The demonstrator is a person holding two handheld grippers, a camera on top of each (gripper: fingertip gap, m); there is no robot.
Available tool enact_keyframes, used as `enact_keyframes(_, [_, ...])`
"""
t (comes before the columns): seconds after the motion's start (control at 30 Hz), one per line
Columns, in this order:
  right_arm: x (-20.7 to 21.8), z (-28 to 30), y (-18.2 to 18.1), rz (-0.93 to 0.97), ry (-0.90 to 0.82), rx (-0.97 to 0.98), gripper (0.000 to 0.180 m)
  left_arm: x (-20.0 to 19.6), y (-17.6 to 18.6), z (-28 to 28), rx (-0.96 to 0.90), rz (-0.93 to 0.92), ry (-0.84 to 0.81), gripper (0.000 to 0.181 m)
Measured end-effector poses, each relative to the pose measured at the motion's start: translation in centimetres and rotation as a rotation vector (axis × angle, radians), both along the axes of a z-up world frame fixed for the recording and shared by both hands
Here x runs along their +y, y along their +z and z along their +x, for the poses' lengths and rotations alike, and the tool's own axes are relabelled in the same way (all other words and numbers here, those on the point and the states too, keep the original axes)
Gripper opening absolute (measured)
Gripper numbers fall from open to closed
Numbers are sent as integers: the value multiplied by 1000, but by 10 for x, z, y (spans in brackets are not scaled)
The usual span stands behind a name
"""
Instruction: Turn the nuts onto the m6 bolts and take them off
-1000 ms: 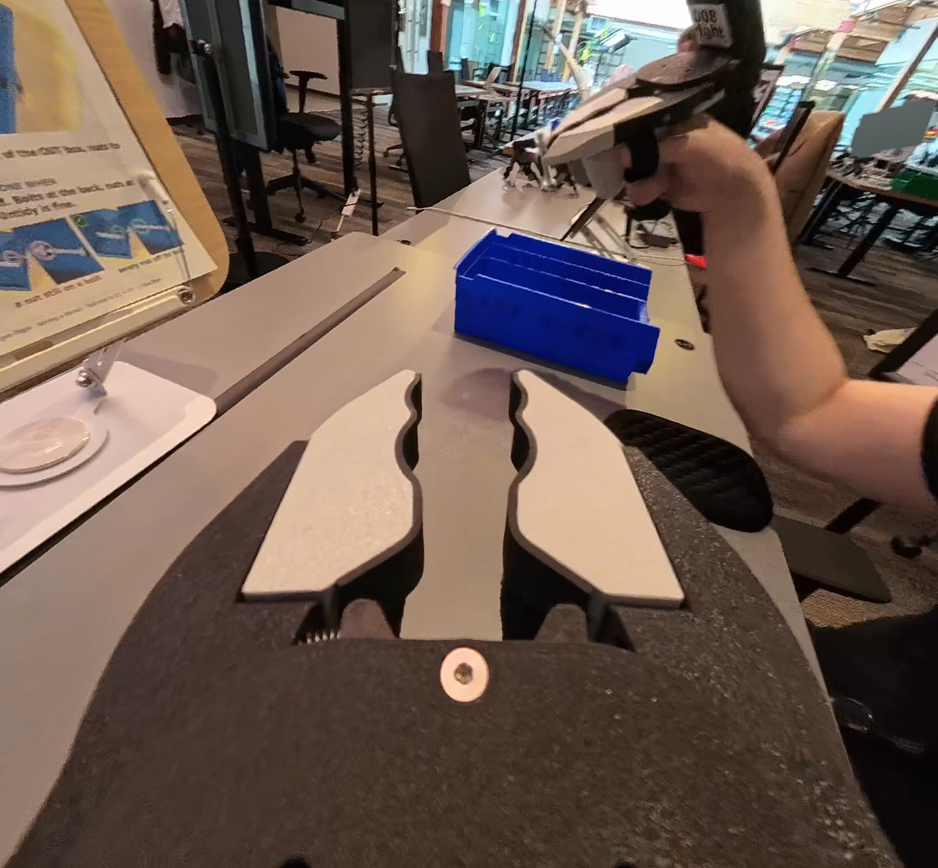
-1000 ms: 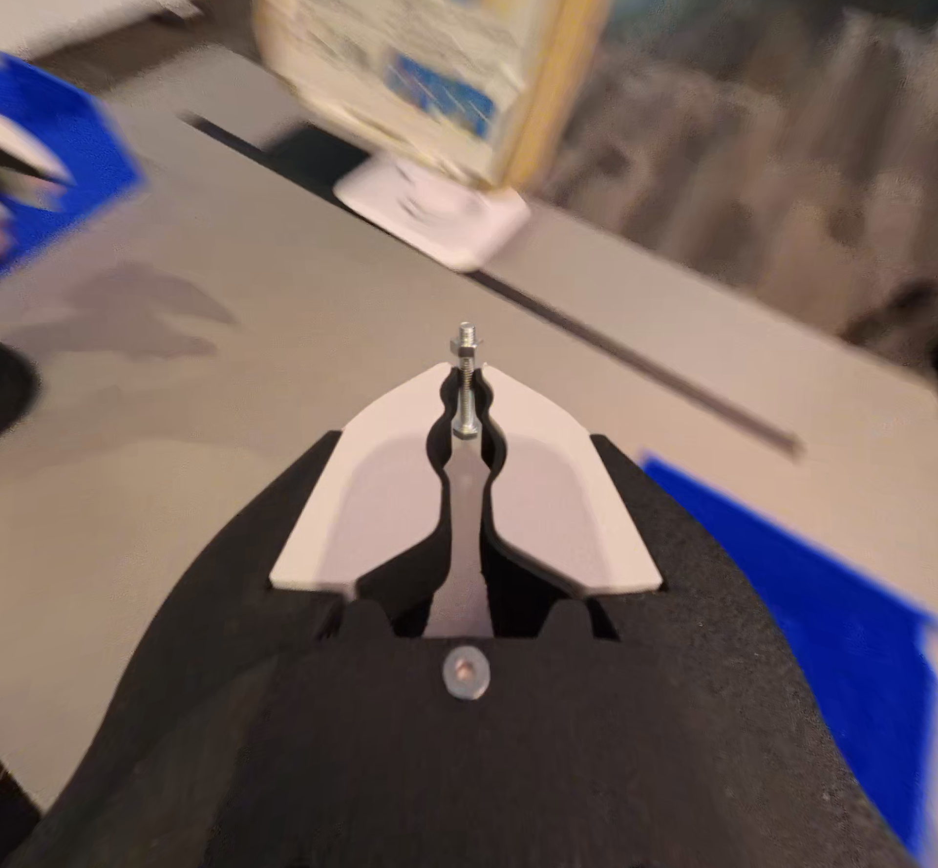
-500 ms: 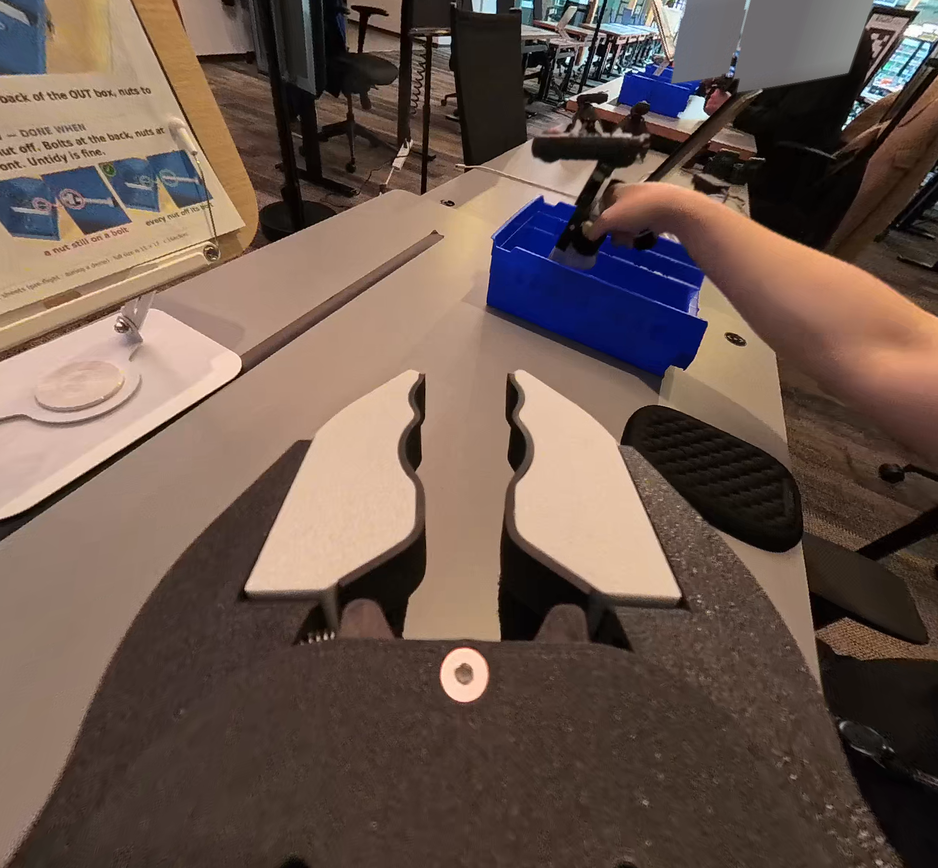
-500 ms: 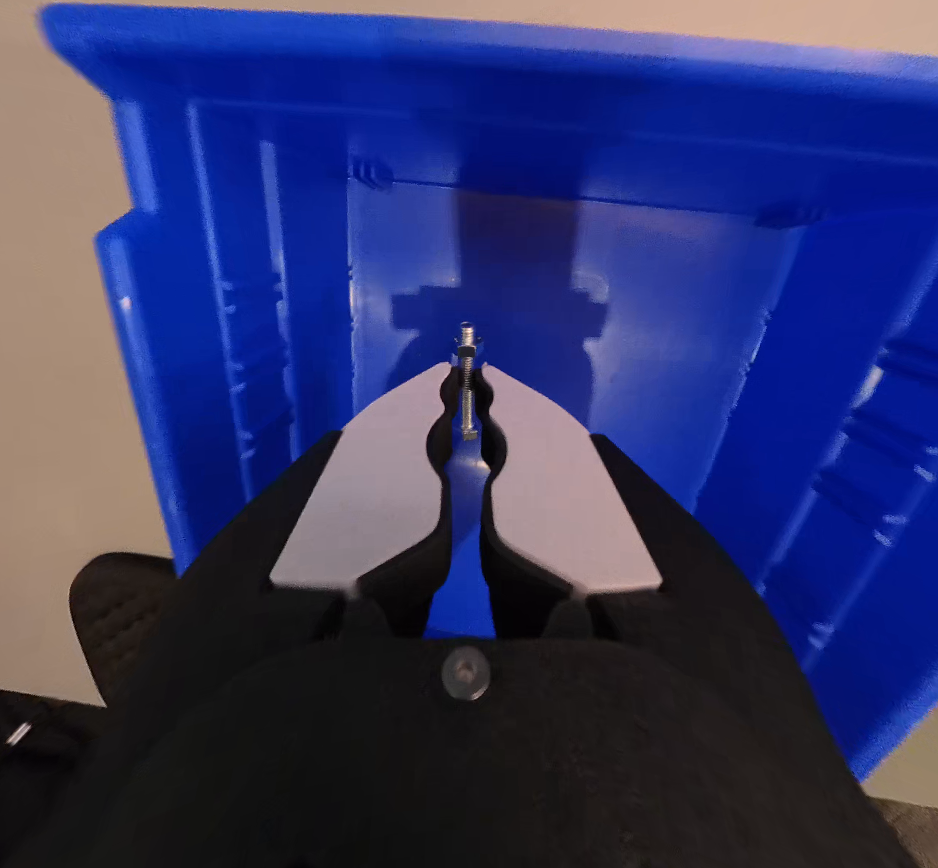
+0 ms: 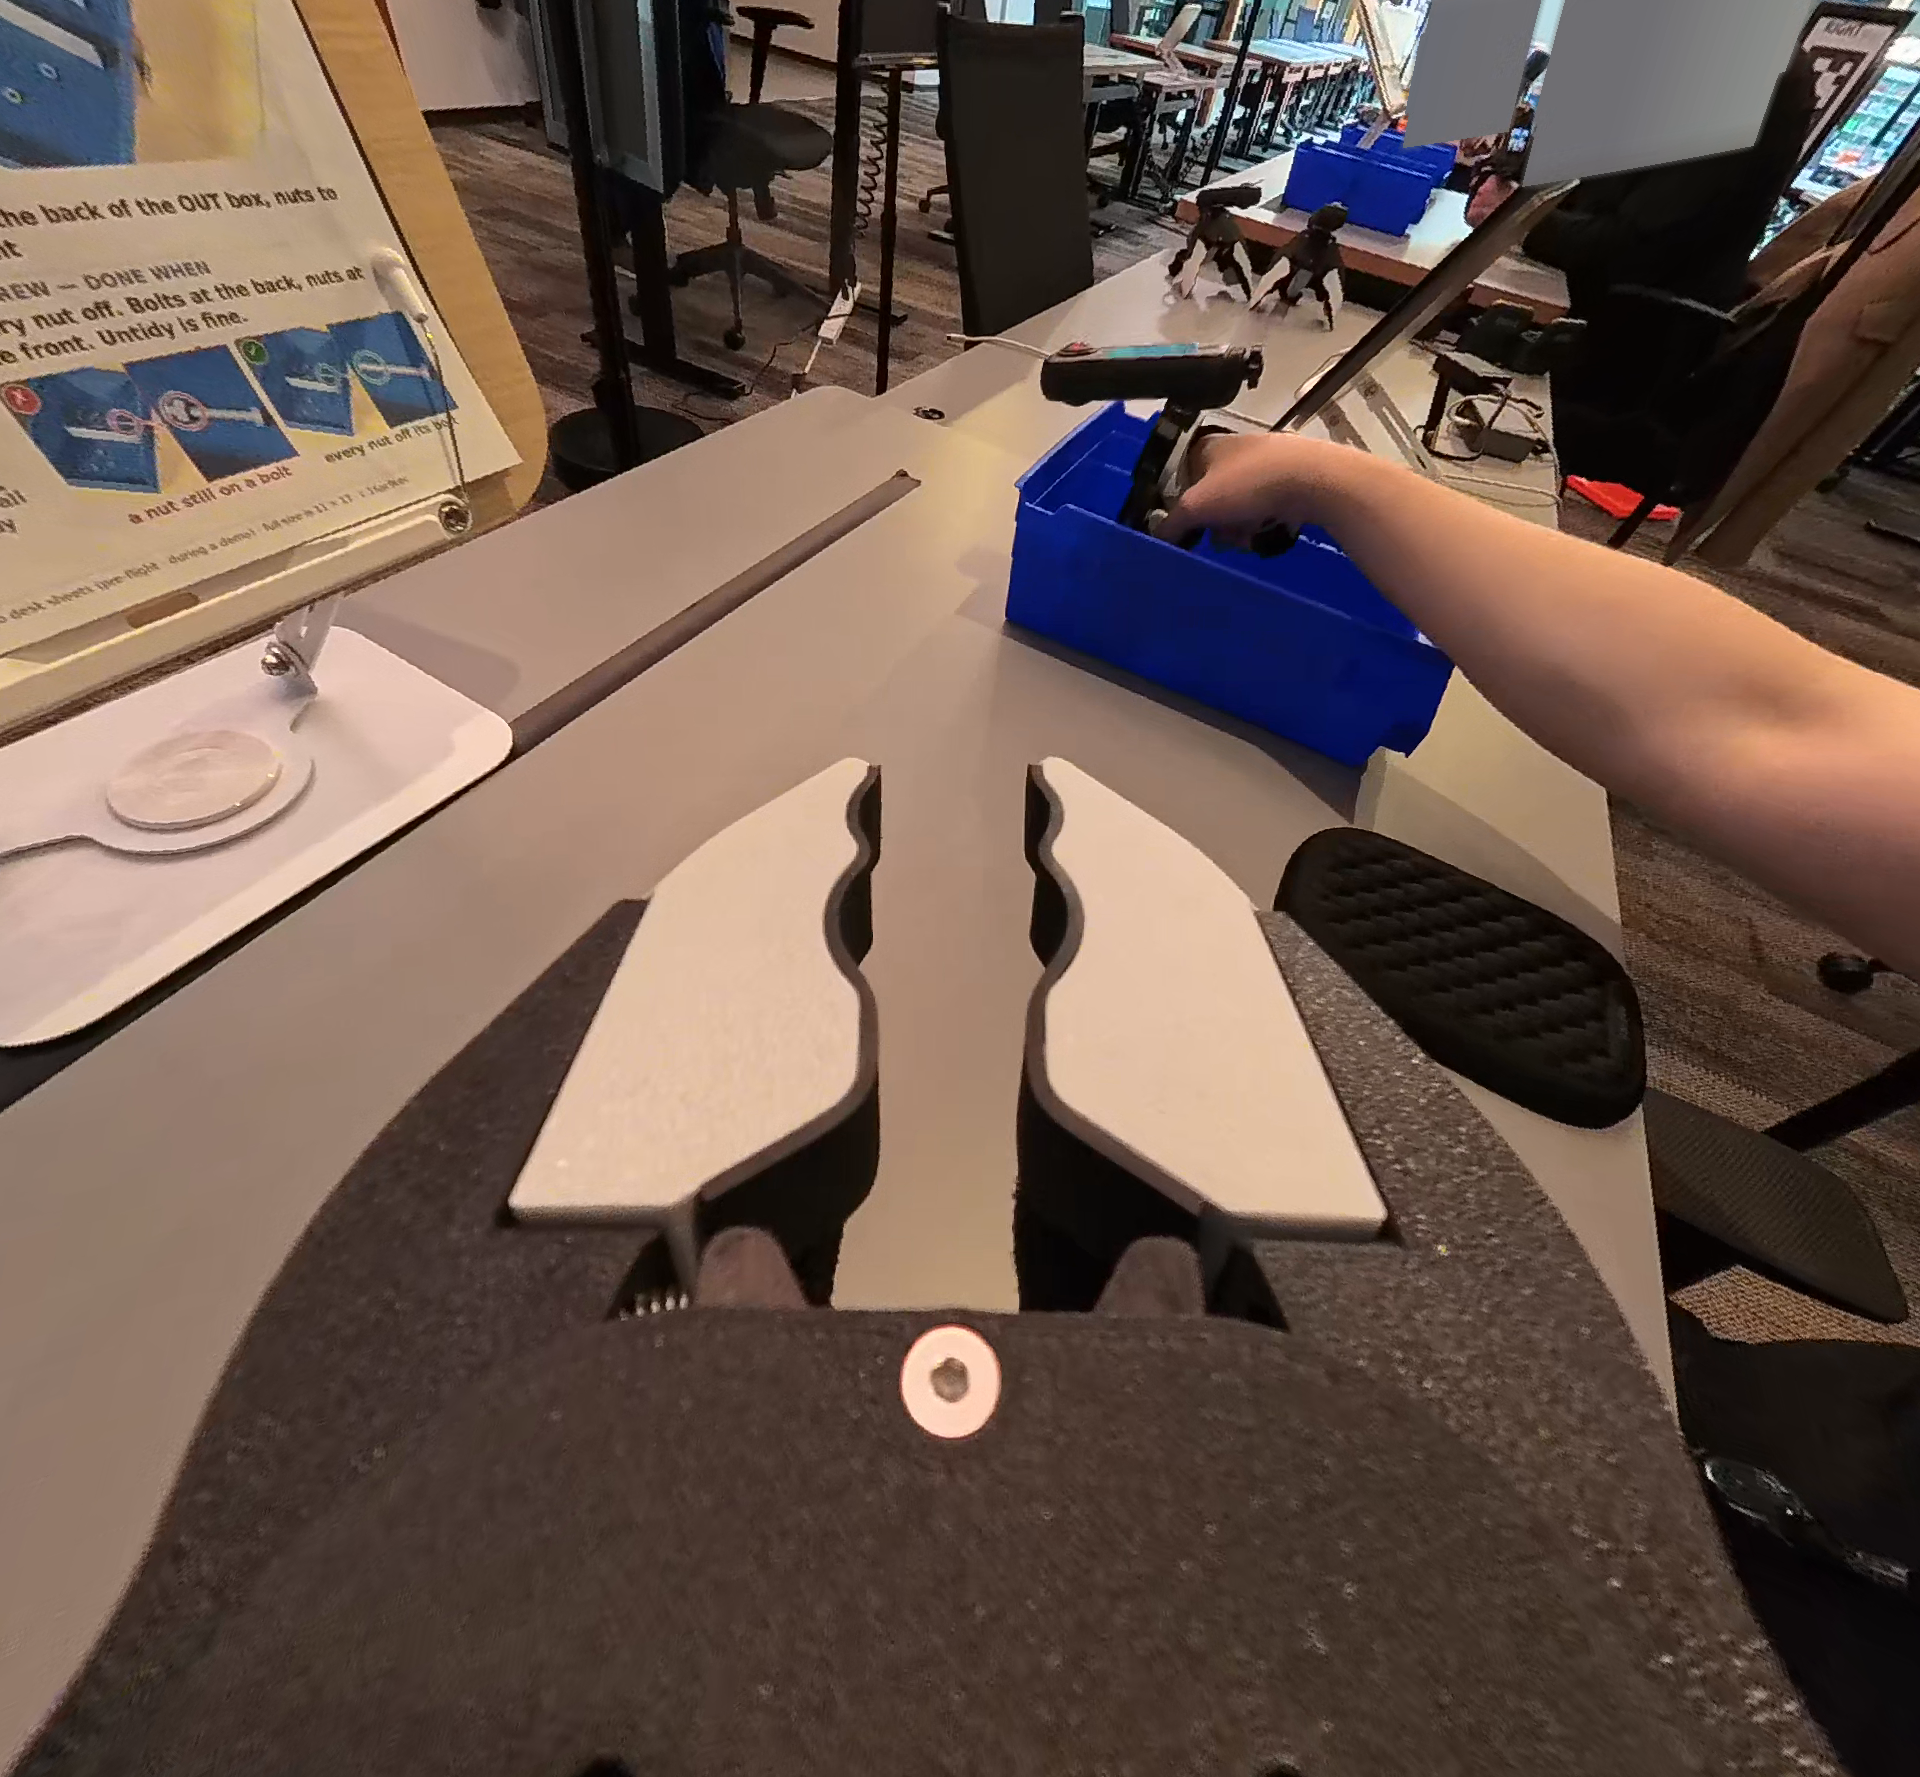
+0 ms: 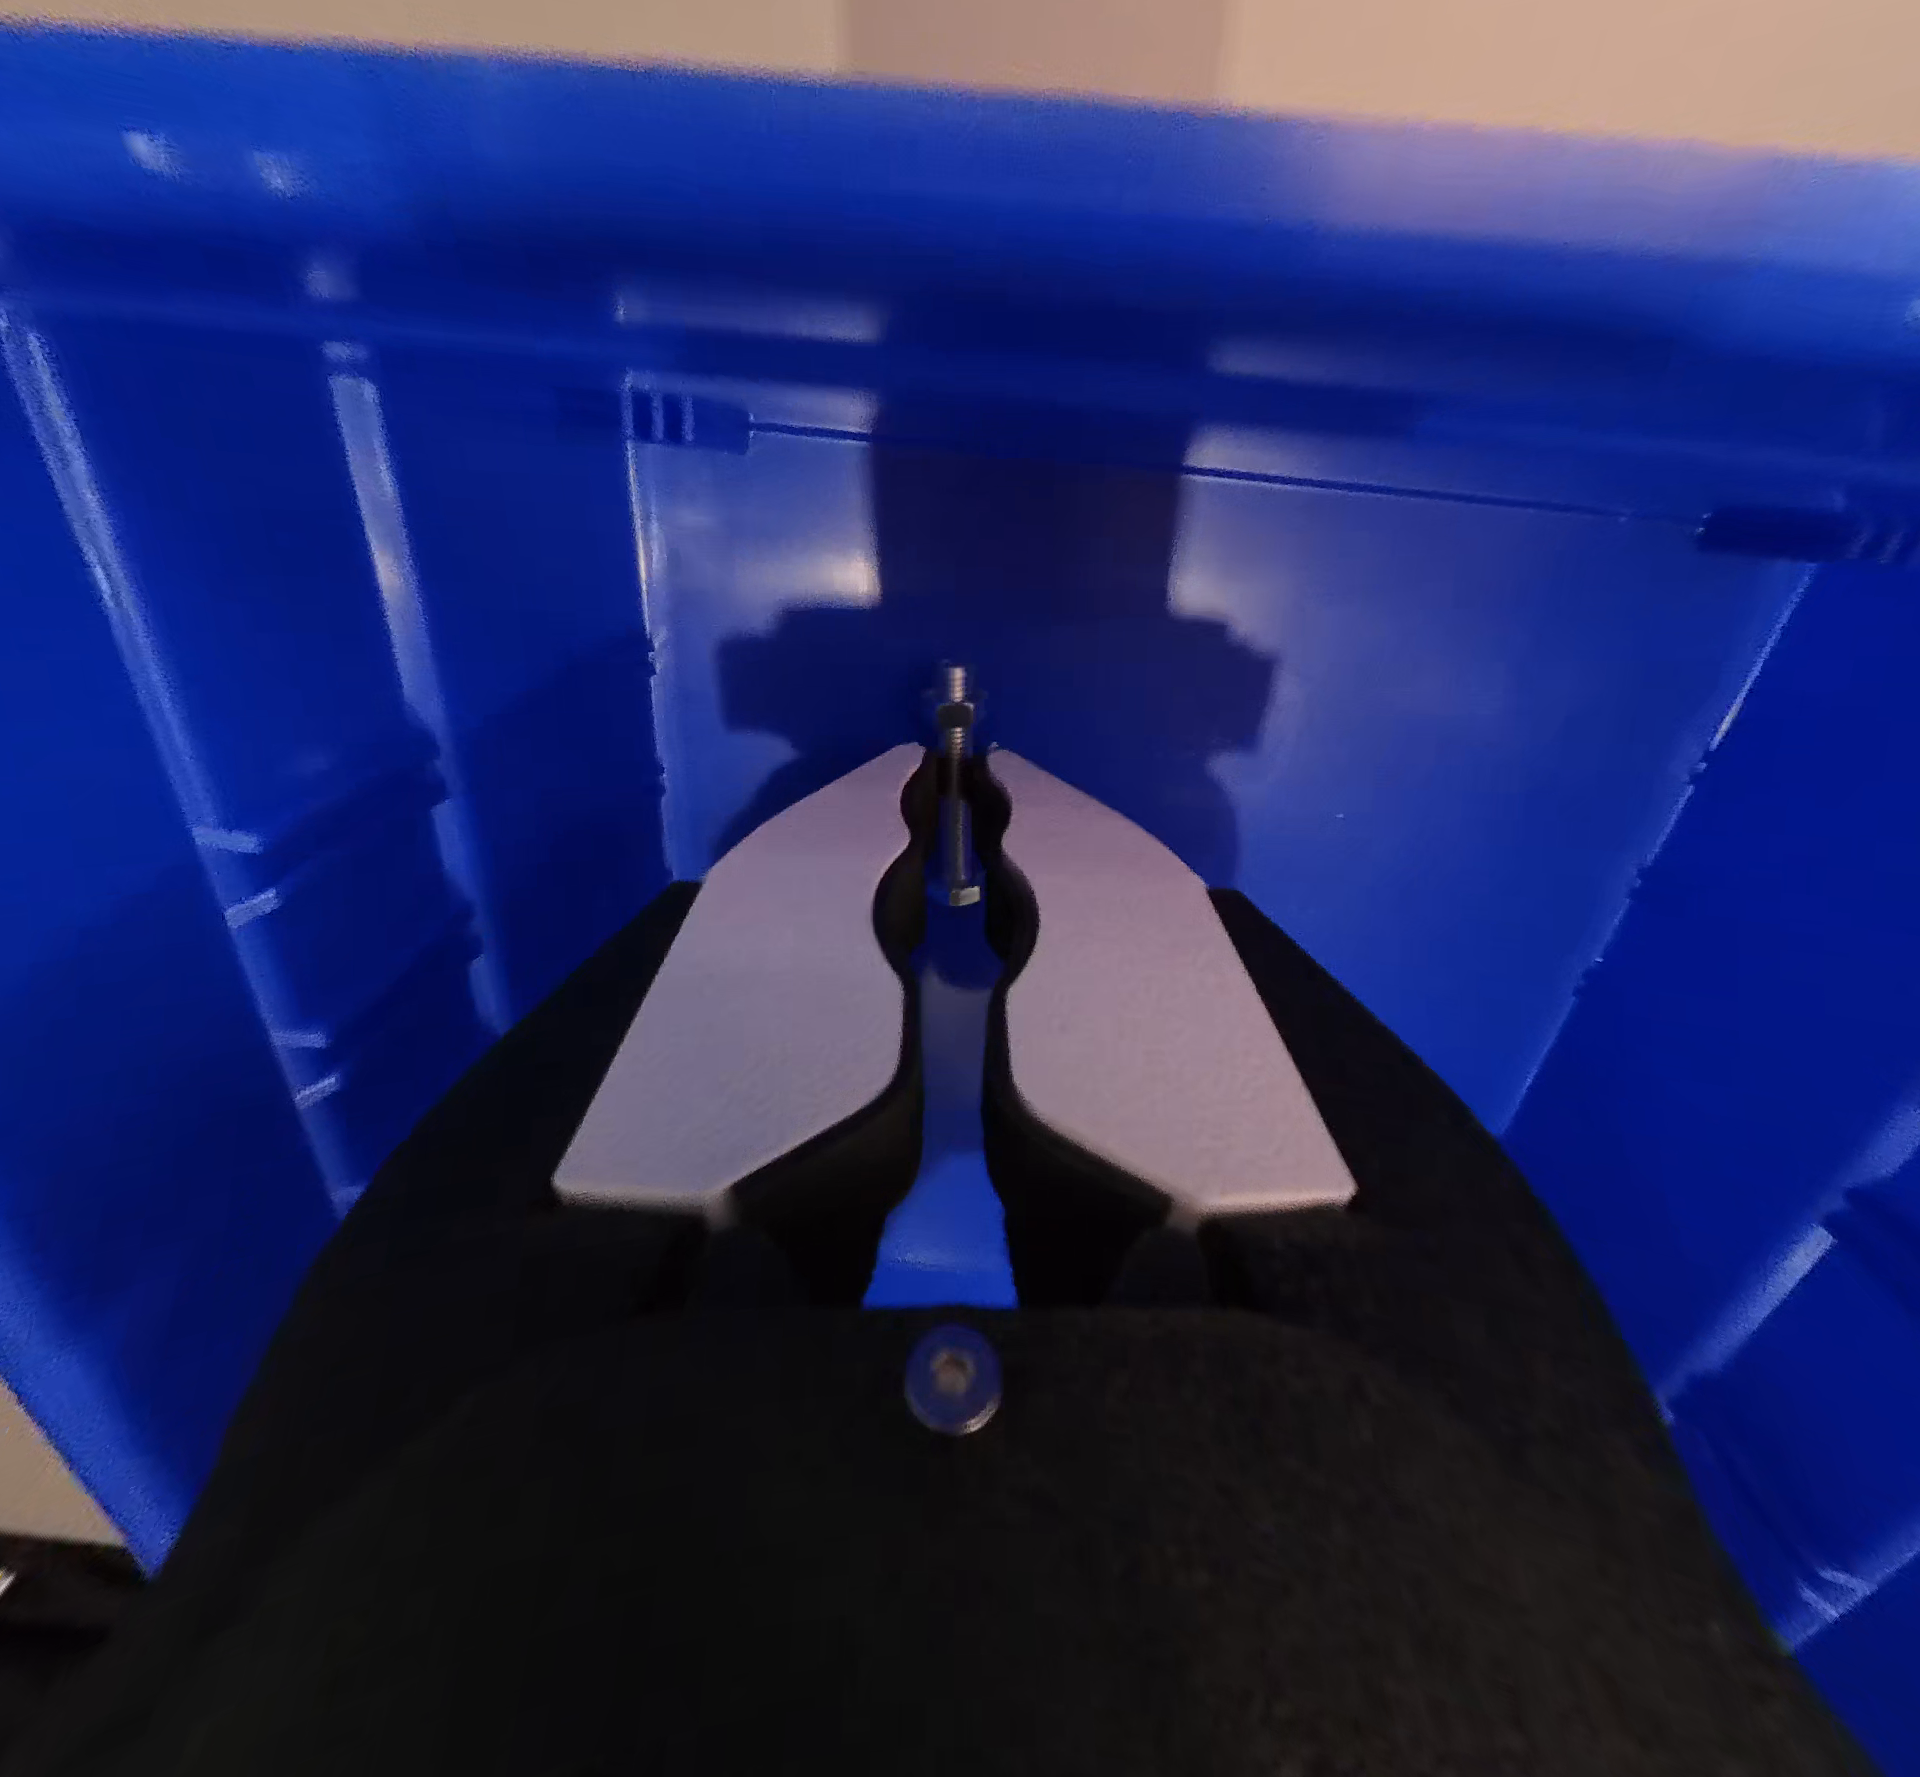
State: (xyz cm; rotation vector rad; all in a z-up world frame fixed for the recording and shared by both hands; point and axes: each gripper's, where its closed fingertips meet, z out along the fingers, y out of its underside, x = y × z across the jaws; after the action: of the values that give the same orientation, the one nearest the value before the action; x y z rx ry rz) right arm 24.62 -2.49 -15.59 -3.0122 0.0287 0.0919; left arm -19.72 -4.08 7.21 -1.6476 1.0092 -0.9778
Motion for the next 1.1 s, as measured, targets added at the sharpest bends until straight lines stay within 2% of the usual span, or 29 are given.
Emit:
enact_keyframes(0.17, [1, -1, 5, 16, 4, 4, 14, -1, 2, -2, -7, -1, -2, 26])
enact_keyframes(0.27, [7, 0, 29, 97, 1, -9, 22, -2, 7, -4, -19, 5, 3, 26])
enact_keyframes(0.37, [10, 8, 79, 213, 7, -122, 21, -2, 12, -8, -23, 24, 13, 26])
enact_keyframes(0.47, [17, -10, 154, 466, 9, -184, 26, 3, 15, -13, -11, 55, 55, 26])
enact_keyframes(0.57, [24, -76, 223, 798, 99, -112, 28, 15, 13, -18, 7, 89, 126, 27])
enact_keyframes(0.7, [26, -178, 273, 1103, 311, -84, 36, 38, 7, -31, 21, 122, 244, 28])
enact_keyframes(0.83, [30, -251, 298, 1283, 412, 8, 50, 60, 5, -50, 15, 171, 364, 28])
enact_keyframes(0.9, [31, -271, 301, 1349, 426, 48, 50, 69, 7, -59, 8, 202, 420, 28])
enact_keyframes(1.0, [31, -296, 297, 1430, 494, 111, 45, 75, 11, -69, 7, 249, 473, 28])
enact_keyframes(1.1, [38, -300, 276, 1371, 532, 64, 45, 77, 8, -72, 25, 231, 475, 28])
